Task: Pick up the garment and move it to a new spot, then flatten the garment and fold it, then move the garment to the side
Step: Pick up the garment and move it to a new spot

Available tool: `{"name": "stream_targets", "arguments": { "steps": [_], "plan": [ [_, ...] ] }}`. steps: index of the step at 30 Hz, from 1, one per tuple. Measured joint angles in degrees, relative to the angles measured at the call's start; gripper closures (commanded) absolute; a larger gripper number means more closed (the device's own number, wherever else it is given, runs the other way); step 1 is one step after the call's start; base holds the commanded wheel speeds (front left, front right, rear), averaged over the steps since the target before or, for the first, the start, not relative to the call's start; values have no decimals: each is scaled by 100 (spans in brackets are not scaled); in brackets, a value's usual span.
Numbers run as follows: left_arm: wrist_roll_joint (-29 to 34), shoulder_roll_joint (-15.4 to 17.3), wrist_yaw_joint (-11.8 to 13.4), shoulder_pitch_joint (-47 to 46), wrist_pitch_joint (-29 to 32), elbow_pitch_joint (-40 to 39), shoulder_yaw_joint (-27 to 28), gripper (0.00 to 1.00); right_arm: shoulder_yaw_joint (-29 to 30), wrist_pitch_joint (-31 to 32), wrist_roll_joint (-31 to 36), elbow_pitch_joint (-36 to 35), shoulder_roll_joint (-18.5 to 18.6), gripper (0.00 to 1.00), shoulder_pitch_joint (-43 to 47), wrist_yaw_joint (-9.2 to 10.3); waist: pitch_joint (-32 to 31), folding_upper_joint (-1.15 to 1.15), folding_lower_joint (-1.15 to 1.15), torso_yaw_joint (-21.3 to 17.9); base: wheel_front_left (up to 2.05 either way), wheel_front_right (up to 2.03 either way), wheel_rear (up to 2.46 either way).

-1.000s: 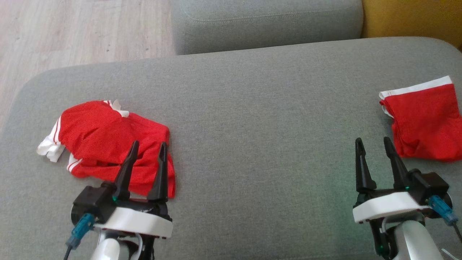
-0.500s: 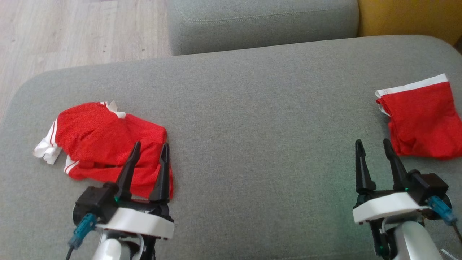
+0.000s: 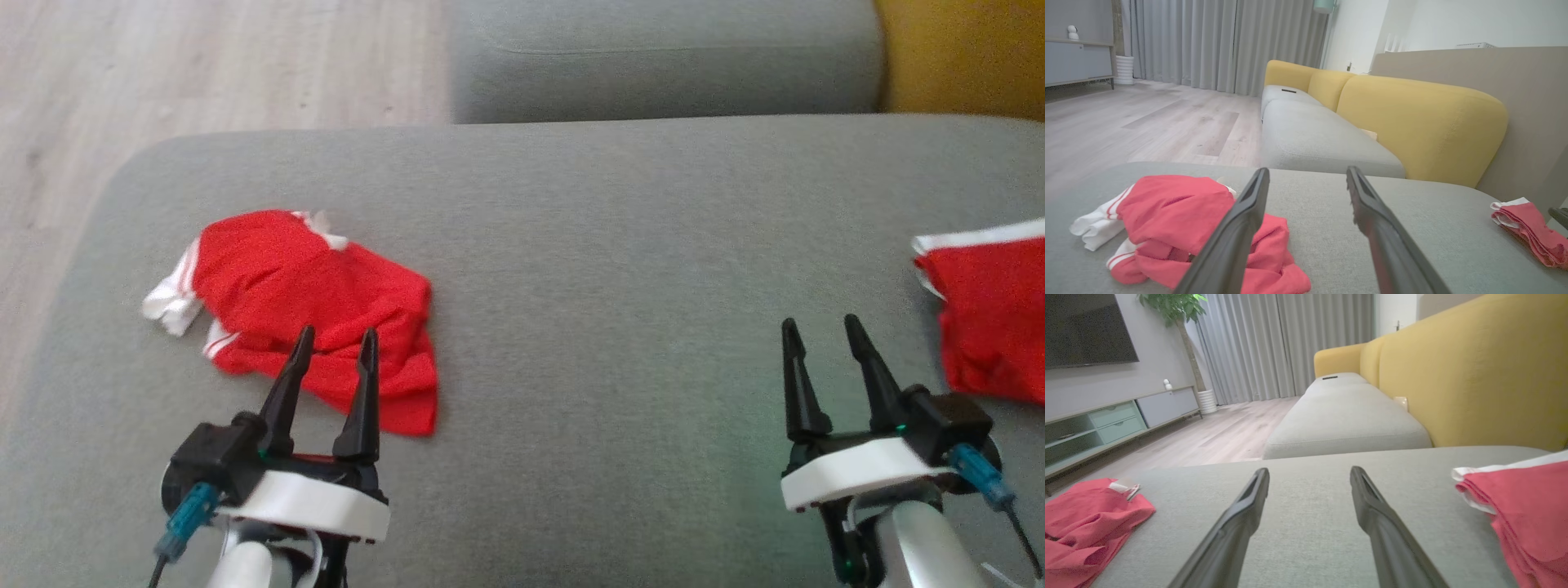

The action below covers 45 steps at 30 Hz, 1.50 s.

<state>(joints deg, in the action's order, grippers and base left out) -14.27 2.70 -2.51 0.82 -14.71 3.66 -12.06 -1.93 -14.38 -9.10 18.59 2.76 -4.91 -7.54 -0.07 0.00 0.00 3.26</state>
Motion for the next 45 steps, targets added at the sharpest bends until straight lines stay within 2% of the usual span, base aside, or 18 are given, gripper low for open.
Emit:
{"name": "stream_targets", "arguments": {
  "steps": [13, 19, 24, 28, 32, 36, 38, 45],
  "plan": [
    [166, 1, -11, 3, 0, 76, 302, 0, -366, 0, -265, 69, -2, 0, 105, 0, -136, 0, 0, 1068, 0, 0, 0],
    [280, 5, -110, 3, 0, 178, 608, 0, -472, 0, -302, 96, -5, 0, 112, 0, -199, 0, 0, 1463, 0, 0, 0],
    [388, 5, -220, -1, 0, 235, 739, 0, -480, 0, -302, 93, -7, 0, 112, 0, -143, 0, 0, 1527, 0, 0, 0],
    [523, 13, -360, -140, 0, 447, 775, 0, -474, 0, -296, 94, -7, 0, 101, 0, 19, 0, 0, 1426, 0, 0, 0],
    [641, 224, -422, -602, 0, 880, 702, 0, -358, 0, -188, 70, -7, 0, 77, 0, 234, 0, 0, 1308, 0, 0, 0],
    [660, 637, -461, -1361, 26, 1492, 335, 0, -263, 0, -62, 52, -5, 0, -58, 0, 520, 0, 0, 1172, 0, 0, 0],
    [586, 872, -463, -1802, 224, 1791, -46, 0, -218, 0, -16, 18, -5, 0, -199, 0, 677, 0, 1, 1098, 0, 0, 0],
    [-386, 1595, -505, -3251, 882, 2443, -1631, 0, -157, 1, 104, -70, -2, 0, -520, 0, 1241, 0, 2, 828, 0, 0, 0]
  ]
}}
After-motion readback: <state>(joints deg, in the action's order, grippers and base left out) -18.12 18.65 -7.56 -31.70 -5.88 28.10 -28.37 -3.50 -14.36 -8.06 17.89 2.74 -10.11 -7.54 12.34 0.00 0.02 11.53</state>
